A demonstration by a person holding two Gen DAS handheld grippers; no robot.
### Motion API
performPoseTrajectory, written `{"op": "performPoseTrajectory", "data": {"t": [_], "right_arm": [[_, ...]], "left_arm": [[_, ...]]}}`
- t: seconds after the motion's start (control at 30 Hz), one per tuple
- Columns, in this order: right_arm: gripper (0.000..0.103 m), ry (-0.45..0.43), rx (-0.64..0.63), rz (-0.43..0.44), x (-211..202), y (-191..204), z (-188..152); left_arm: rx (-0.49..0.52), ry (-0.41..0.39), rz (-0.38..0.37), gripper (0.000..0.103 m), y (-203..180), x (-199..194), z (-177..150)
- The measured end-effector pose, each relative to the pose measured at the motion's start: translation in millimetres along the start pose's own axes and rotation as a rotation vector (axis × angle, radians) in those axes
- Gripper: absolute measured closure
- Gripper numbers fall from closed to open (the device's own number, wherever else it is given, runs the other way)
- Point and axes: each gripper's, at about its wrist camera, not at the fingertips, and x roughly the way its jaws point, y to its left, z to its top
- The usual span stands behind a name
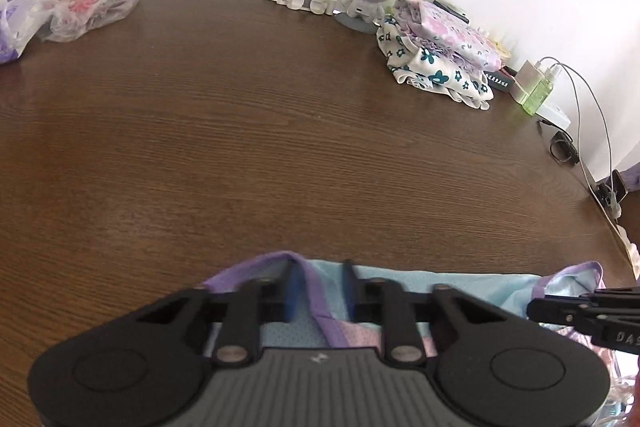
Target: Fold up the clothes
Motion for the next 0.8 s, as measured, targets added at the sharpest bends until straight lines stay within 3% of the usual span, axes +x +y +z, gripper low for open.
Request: {"op": "performPoseTrajectory", "data": {"t": [0.1, 0.27, 0.5, 0.8], "right_arm": [[0.101, -0.043, -0.020, 0.002, -9.0, -1.0, 6.9], [0.101, -0.146, -0.003, 0.015, -24.1, -11.2, 24.5], [0.101, -0.101, 0.044, -0.002, 10.4, -28.2, 32.7], [0.101, -0.074, 0.084, -0.003, 23.5, -36.7, 24.4]], "left_arm": [[0.002, -0.051, 0.015, 0.103, 0.2, -4.7, -3.6], [-0.106, -0.154, -0.005, 0.103, 14.7, -15.7, -6.1], [-0.116, -0.149, 0.020, 0.102, 13.6, 0.2, -11.3], [-0.191, -0.175, 0.002, 0.102, 23.2, 4.5, -13.8]]}}
